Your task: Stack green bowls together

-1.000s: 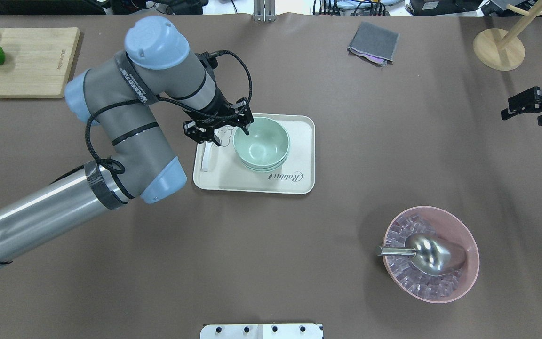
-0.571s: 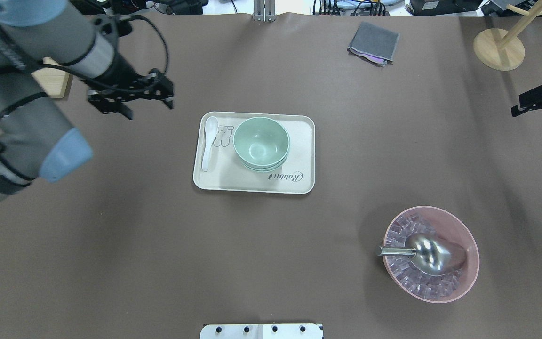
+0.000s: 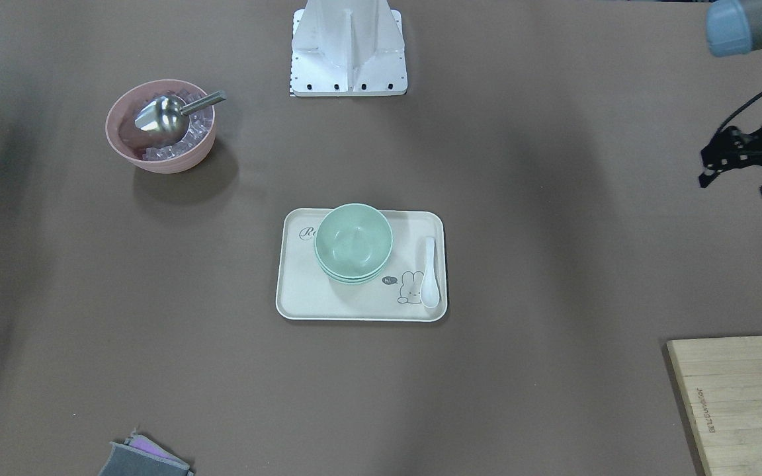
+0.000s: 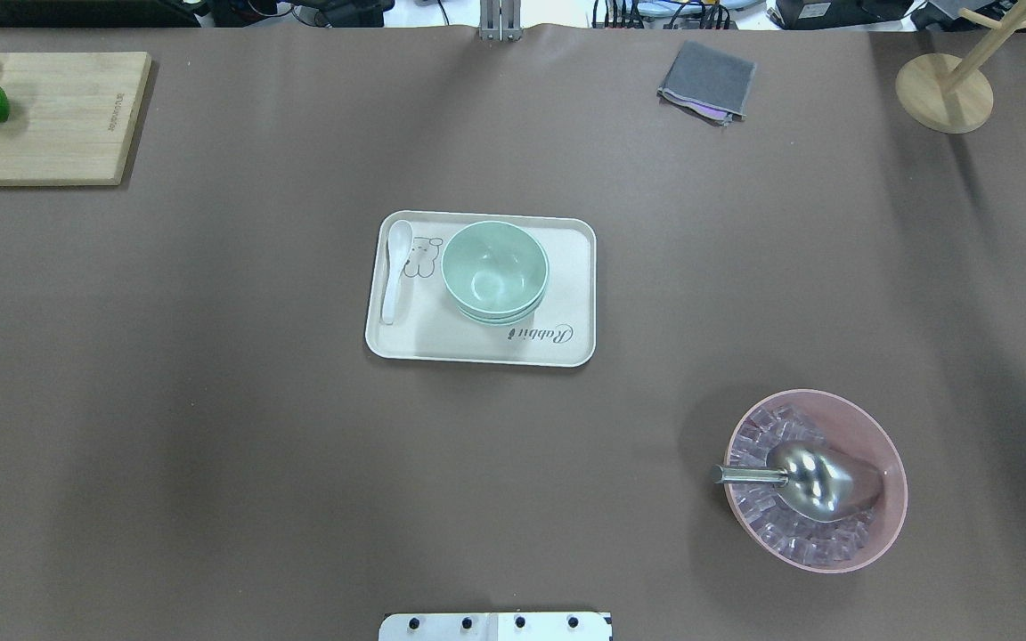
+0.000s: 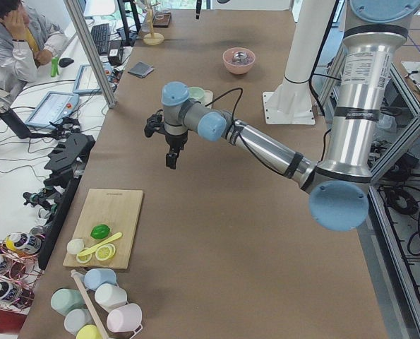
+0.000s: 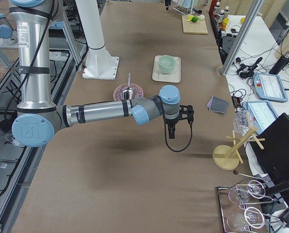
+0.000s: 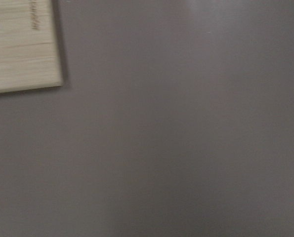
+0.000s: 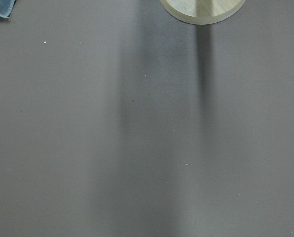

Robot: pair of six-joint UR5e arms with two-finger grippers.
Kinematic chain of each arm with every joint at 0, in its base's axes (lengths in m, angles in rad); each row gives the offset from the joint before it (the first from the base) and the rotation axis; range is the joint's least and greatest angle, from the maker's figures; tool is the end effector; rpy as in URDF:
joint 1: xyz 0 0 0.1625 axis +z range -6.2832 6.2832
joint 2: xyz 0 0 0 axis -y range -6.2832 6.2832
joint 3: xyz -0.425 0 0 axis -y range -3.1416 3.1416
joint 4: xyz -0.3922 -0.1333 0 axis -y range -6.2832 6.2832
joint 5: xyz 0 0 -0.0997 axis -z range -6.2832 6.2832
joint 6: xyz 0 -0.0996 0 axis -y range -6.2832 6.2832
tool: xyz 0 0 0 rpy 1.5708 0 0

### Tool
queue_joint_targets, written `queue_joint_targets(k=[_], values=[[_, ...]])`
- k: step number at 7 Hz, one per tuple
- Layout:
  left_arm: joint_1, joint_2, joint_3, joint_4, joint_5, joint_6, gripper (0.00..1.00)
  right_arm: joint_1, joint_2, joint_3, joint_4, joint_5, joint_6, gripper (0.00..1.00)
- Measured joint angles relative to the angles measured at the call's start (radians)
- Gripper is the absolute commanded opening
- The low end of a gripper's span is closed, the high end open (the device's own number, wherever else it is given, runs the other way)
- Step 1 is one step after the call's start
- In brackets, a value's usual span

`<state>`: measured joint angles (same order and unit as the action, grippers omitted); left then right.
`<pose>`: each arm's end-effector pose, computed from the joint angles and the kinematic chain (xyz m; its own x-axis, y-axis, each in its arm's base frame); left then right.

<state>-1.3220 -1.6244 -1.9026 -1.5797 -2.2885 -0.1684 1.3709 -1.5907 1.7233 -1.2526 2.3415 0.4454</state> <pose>0.0592 -0.5082 0.4704 0.6966 0.2743 -0.6630 -0.1122 0.9543 0.2770 -0.0369 -0.5039 0.5564 0.6571 -0.0169 0.7536 -0.1157 0.9856 0.1230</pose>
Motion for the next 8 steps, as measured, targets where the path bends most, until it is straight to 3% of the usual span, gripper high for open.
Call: queue_joint_targets(k=[3,5,8], values=[[-0.241,0.056,0.205,0.002,-0.044,0.386,0.99,0.105,-0.025,-0.021,-0.137,0.003,-0.28,1.0],[-0.301,0.118,0.268,-0.014,-0.048,0.438,0.99,0.138,-0.028,-0.022,-0.191,0.002,-0.365,1.0],[-0.311,0.176,0.277,-0.051,-0.05,0.448,0.99,0.153,-0.029,-0.025,-0.206,0.0,-0.387,1.0]])
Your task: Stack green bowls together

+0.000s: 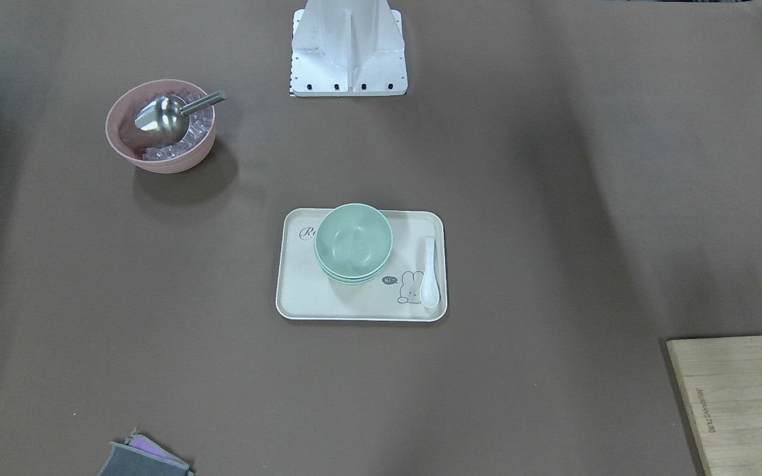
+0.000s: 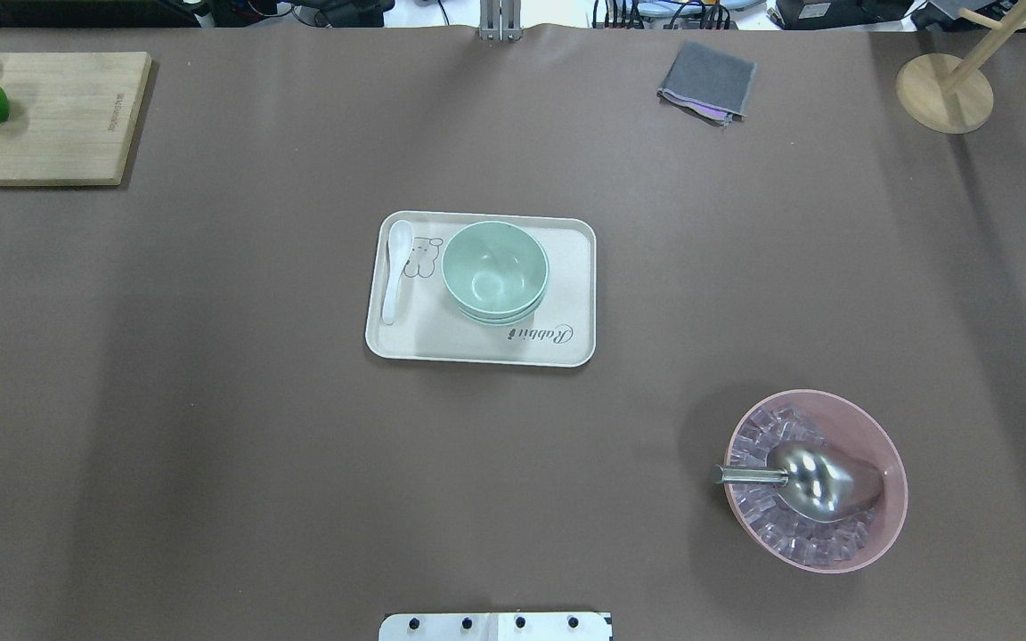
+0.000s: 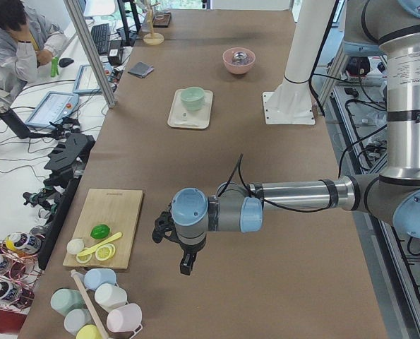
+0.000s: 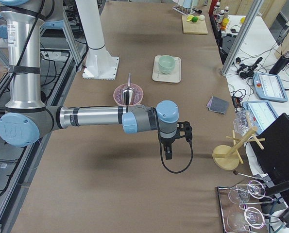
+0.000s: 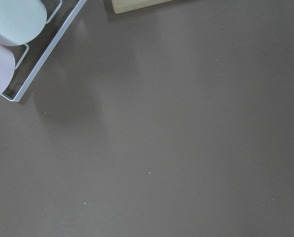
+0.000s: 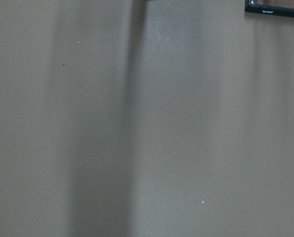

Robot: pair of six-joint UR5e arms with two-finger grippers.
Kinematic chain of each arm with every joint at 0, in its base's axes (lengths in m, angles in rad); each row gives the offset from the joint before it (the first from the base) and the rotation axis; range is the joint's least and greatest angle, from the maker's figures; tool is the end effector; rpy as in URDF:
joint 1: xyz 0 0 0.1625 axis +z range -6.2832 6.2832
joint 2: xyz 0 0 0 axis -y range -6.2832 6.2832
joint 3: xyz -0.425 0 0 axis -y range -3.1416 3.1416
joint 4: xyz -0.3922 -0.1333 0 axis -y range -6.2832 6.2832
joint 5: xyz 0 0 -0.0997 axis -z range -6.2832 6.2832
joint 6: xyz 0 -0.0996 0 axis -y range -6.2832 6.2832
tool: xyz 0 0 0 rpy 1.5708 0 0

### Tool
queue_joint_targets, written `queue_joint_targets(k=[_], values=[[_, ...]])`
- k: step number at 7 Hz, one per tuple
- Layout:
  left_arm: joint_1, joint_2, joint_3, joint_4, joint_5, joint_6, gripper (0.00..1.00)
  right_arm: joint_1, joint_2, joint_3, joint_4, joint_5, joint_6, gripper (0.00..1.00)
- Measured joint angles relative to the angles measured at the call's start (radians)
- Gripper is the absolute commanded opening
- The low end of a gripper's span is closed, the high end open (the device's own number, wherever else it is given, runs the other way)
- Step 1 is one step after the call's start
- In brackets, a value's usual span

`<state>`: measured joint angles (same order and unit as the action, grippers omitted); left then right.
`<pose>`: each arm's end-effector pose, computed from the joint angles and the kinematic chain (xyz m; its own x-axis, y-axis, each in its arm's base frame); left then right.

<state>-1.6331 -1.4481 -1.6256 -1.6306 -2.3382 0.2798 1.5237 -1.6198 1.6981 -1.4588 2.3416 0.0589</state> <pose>-0.0913 -0.4336 0.6834 0.7072 0.2272 -0.6695 -0.1384 0.9731 0.1840 0.0412 -0.4841 0.6076 0.7118 -0.1074 0.6941 0.0043 0.9889 0.1486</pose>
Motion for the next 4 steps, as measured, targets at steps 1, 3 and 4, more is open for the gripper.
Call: queue_joint_targets(k=[1,3,4], values=[[-0.001,0.0,-0.003,0.009,-0.003,-0.001,0.99,0.0,0.0,-0.004,-0.001,0.0,-0.001,1.0],[-0.001,-0.002,-0.012,0.027,-0.022,-0.009,0.99,0.003,0.0,-0.006,-0.001,0.001,-0.002,1.0],[-0.001,-0.002,-0.018,0.038,-0.028,-0.012,0.99,0.006,0.001,-0.004,-0.002,0.005,-0.002,1.0]])
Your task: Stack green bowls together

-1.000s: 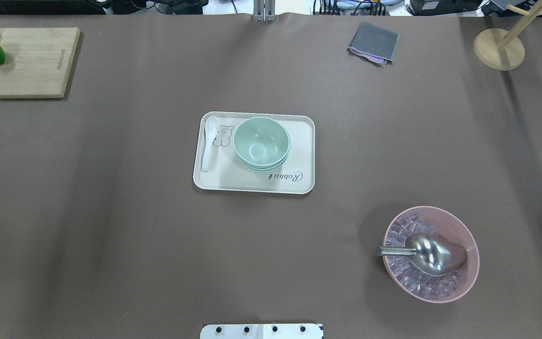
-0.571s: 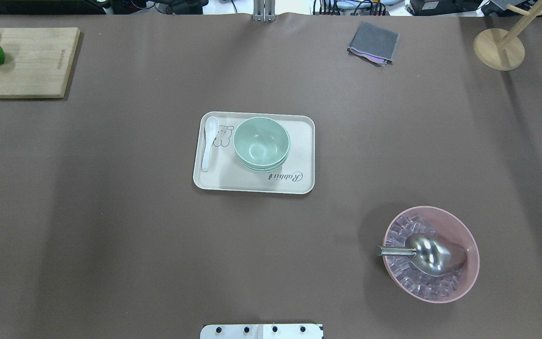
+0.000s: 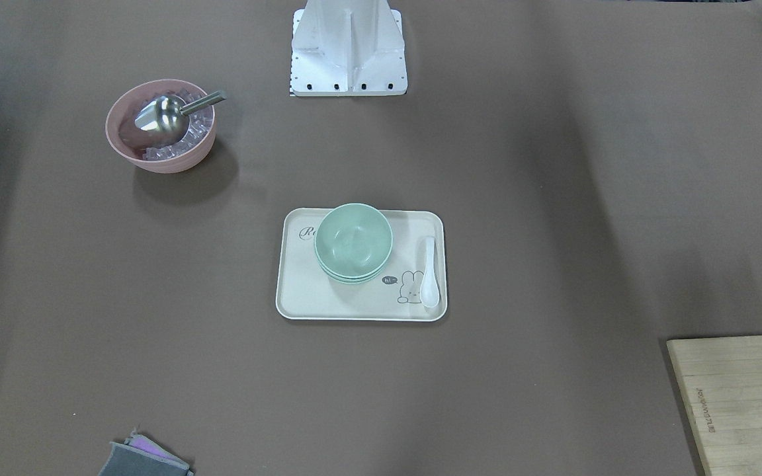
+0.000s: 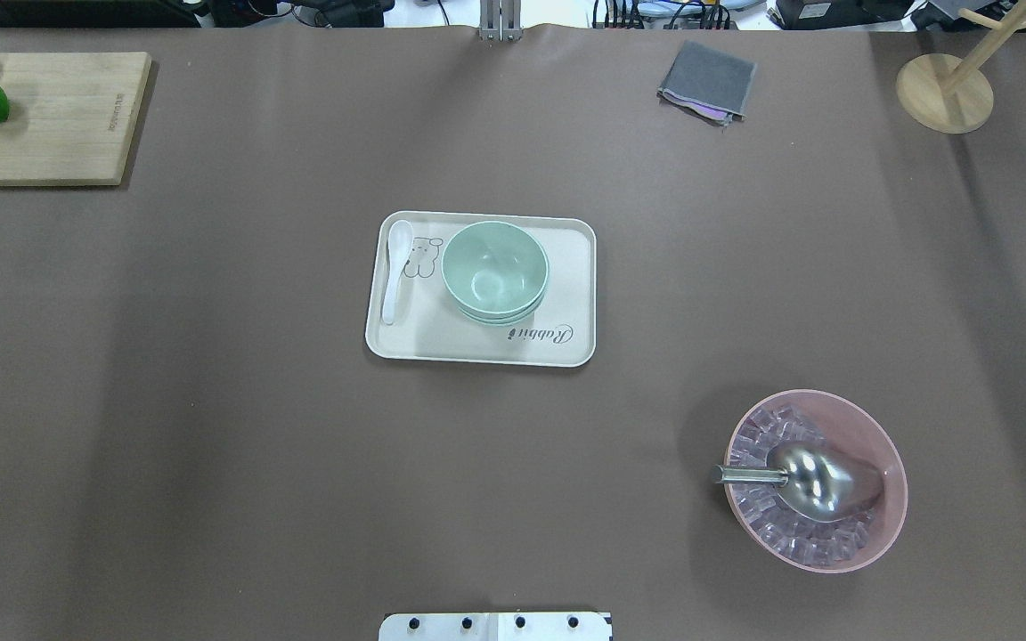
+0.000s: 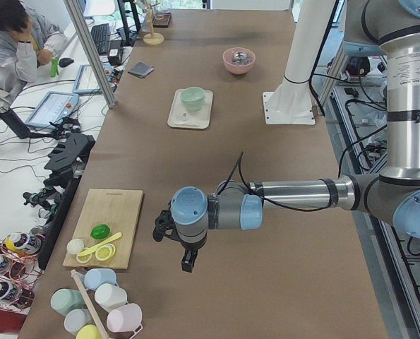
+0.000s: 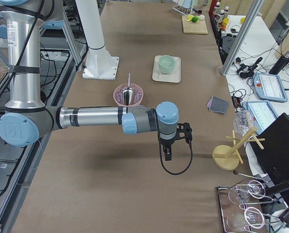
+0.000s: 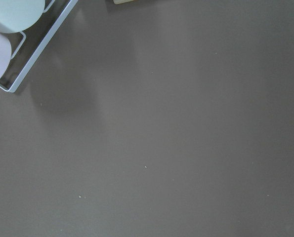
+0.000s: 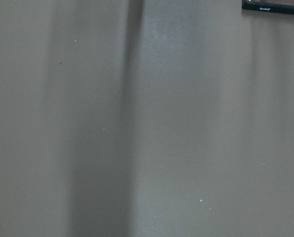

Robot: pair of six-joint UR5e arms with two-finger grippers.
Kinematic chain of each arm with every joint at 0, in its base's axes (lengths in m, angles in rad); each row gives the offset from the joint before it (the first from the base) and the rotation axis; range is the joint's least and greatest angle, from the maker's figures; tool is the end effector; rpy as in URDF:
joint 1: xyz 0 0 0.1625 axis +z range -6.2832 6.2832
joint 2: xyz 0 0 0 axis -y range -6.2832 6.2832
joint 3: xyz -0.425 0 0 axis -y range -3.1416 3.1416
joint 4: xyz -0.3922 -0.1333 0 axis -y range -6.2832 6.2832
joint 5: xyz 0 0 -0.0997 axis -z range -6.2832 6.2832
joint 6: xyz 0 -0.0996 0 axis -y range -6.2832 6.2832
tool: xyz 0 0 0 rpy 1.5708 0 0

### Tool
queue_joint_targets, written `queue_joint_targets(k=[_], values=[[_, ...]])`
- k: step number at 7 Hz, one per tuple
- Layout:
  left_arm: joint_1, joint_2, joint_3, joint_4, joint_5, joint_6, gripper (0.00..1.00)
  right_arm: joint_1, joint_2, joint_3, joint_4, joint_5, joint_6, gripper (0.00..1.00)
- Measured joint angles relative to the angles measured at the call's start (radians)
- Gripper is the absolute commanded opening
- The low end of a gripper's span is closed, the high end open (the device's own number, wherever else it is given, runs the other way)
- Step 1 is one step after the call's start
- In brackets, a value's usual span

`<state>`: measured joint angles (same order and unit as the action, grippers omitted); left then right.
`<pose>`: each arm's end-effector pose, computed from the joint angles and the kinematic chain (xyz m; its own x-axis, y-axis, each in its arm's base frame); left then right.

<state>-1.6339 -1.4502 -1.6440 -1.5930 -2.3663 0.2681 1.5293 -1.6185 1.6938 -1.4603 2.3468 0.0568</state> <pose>-0.0897 -0.4337 0.6752 0.6892 0.2044 -0.6952 -0.1239 0.9785 0.1649 0.0435 -0.4842 0.6090 0.7089 -0.1029 0.6978 0.0005 0.9894 0.1454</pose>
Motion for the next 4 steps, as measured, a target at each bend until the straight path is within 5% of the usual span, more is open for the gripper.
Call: queue_joint_targets(k=[4], values=[[-0.001,0.023,-0.072,0.006,-0.003,-0.066,0.99,0.003,0.009,0.009,0.001,0.017,0.0,1.0]])
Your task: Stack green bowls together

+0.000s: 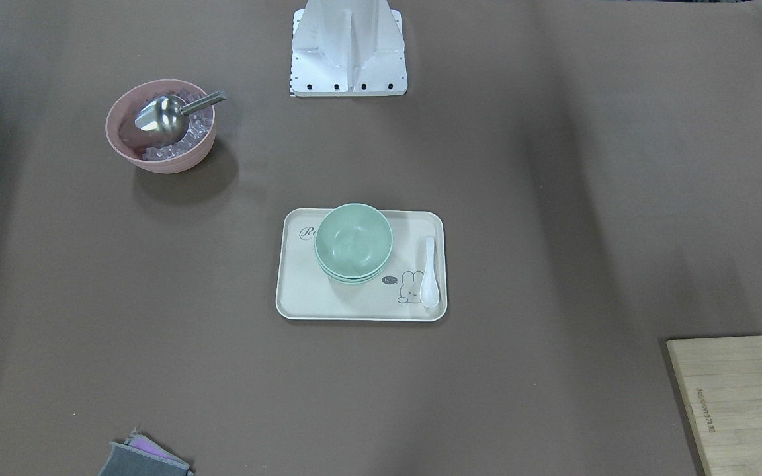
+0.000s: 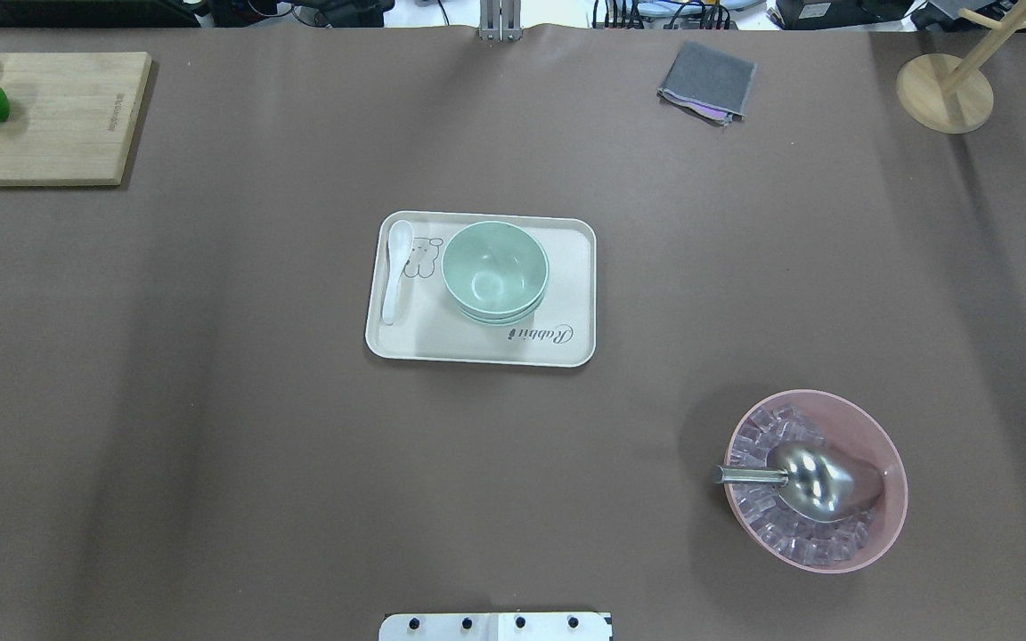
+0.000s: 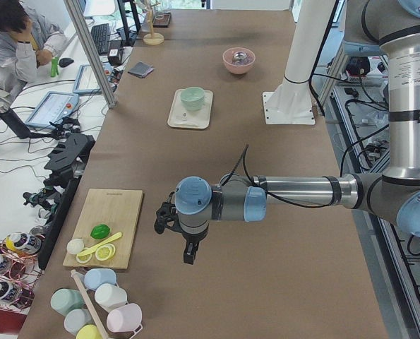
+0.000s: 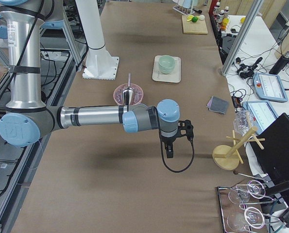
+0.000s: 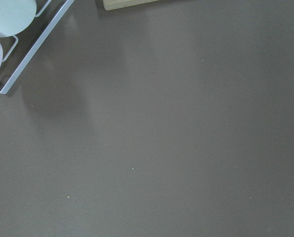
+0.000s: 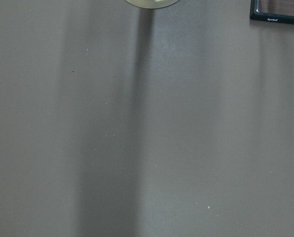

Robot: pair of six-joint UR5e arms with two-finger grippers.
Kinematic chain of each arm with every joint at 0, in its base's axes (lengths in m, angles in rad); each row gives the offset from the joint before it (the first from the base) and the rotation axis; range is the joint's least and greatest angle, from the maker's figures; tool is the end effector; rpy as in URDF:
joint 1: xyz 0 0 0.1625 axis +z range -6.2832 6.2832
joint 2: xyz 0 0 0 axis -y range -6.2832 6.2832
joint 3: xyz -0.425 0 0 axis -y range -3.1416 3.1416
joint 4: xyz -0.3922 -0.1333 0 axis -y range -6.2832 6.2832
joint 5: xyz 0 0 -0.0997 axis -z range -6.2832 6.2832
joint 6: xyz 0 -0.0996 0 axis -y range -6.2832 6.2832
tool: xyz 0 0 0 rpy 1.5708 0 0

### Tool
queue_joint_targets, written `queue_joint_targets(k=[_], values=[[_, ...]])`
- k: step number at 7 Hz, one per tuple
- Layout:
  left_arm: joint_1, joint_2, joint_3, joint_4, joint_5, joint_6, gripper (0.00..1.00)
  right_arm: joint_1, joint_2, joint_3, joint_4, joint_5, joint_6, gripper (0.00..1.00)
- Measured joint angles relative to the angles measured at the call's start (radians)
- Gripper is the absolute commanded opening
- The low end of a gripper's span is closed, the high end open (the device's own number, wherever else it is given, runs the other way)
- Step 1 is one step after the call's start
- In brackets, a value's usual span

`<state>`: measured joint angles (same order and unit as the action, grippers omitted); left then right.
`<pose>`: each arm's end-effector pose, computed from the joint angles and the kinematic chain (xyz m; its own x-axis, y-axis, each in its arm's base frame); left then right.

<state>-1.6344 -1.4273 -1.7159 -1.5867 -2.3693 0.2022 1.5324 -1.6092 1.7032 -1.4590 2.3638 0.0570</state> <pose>-0.0893 -0.4275 0.6502 0.6957 0.1692 -0.6981 -0.0777 0.9839 0.1610 0.0436 -0.4881 0.5984 0.6966 -0.1164 0.7079 -0.0021 0.9864 0.1643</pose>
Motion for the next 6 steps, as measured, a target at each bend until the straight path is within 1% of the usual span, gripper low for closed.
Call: queue_joint_targets(k=[1,3,6], values=[[0.0,0.003,-0.018,-0.001,-0.001,-0.013,0.99,0.002,-0.002,0.01,0.001,0.002,0.001,1.0],[-0.001,0.006,-0.064,0.0,-0.035,-0.021,0.99,0.011,-0.031,0.08,-0.001,0.023,0.007,1.0],[0.0,-0.006,-0.075,-0.001,-0.062,-0.022,0.99,0.014,-0.034,0.132,-0.045,0.047,0.016,1.0]])
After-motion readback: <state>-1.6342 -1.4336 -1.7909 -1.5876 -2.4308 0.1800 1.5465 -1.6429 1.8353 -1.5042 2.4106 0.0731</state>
